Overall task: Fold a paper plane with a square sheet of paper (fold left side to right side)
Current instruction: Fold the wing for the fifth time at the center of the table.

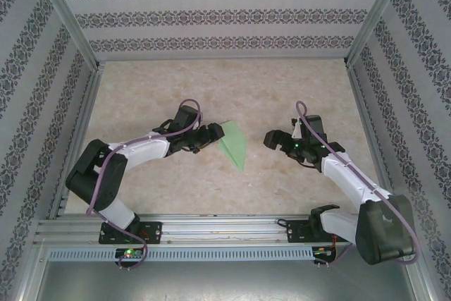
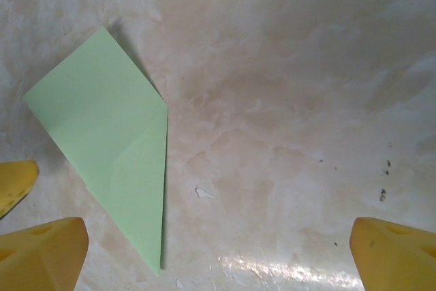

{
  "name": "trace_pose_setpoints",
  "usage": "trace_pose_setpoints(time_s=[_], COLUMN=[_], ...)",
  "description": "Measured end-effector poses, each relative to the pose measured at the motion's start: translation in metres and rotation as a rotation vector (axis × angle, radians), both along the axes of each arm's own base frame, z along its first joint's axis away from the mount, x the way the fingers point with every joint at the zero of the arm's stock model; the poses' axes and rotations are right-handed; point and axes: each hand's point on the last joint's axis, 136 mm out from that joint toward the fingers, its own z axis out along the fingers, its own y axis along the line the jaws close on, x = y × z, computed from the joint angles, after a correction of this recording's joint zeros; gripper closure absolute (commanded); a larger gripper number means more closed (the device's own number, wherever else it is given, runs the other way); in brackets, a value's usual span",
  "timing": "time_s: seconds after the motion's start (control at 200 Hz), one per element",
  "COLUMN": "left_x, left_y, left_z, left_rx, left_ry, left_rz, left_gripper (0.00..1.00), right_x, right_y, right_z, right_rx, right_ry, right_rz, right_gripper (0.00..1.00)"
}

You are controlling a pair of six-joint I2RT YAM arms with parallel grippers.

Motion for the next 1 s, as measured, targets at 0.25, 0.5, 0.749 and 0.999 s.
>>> trace_pose_setpoints(time_s=[0.25, 0.5, 0.749, 0.999], left_x=[0.0, 0.016, 0.037, 0.042], left_y=[-0.019, -0.029, -0.041, -0.046], left_z=[0.003, -0.011, -0.027, -0.027], left_rx=[-0.031, -0.017, 0.014, 0.038], left_ry=[-0.025, -0.016, -0.02, -0.085], left_rz=[-0.027, -0.022, -0.041, -0.112], left_gripper=[0.22, 0.36, 0.68, 0.98], right_x=[0.01, 0.018, 0.023, 0.023], right_y=[0.006, 0.012, 0.019, 0.035], right_z=[-0.003, -0.004, 0.002, 0.006], right_rx=[0.023, 0.036, 0.07, 0.161], right_ry=[-0.021, -0.04, -0.072, -0.084], right_rz=[0.013, 0.019, 0.03, 0.089], right_gripper=[0.02, 0.02, 0.07, 0.23])
